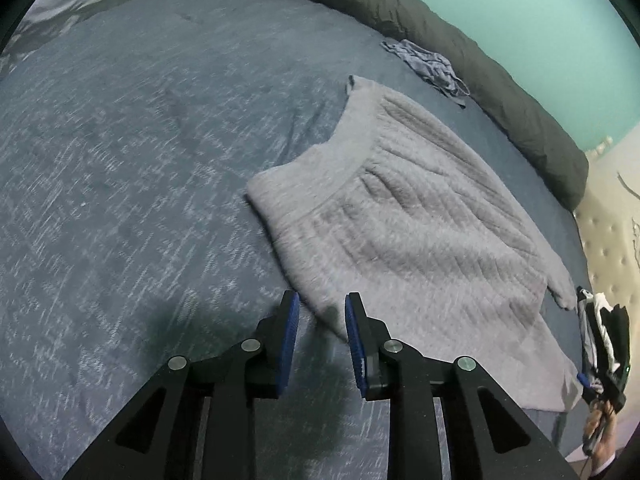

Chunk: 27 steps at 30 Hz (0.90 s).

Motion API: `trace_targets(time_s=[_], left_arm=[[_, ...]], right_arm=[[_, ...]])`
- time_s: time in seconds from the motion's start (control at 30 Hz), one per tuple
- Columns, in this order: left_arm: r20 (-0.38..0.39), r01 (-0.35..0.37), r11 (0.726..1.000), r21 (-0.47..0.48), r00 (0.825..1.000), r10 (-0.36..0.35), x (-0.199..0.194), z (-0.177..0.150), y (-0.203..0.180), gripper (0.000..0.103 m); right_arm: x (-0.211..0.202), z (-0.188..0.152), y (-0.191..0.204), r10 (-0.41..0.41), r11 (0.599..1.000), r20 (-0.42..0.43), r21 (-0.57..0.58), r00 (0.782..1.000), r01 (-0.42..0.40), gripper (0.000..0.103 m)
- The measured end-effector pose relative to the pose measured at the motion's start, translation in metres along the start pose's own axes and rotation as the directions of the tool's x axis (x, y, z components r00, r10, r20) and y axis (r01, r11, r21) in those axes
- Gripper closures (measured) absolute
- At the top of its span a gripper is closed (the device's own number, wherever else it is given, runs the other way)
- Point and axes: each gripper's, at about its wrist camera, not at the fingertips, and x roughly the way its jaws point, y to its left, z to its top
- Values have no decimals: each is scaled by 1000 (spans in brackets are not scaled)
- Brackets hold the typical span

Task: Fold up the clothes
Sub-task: 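Lift both open tools away from the sweatshirt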

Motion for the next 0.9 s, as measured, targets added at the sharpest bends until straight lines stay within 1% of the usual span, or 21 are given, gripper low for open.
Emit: trace_targets(time_s=[0.13,0.3,0.4,0.5,0.67,0.8,0.9], left_arm=[[-22,5,999,-38,1000,-5,1,-4,12,77],[-27,22,997,-69,999,-24,11,-3,19,77],[-22,24,996,-82,999,-26,17,1,18,77],[-27,24,997,-78,999,-26,24,4,16,77],[-26,27,996,-85,999,-29,34,11,12,77],[-24,20,997,-72,999,-22,37,12,6,77],[-24,20,998,-67,999,-22,37,11,3,77]], right_arm=[[-22,-10,-20,-23,1000,12,-10,1000,23,59],[-39,-17,-49,-61,998,23,-4,998,61,58],[-44,-18,-66,-81,996,36,26,996,80,57],[-51,-18,-85,-104,993,55,64,993,100,54],[-65,-15,-104,-140,987,87,86,986,133,49],[-66,-15,-123,-175,980,61,111,983,168,49],[-62,-18,-132,-171,980,38,113,985,166,49]])
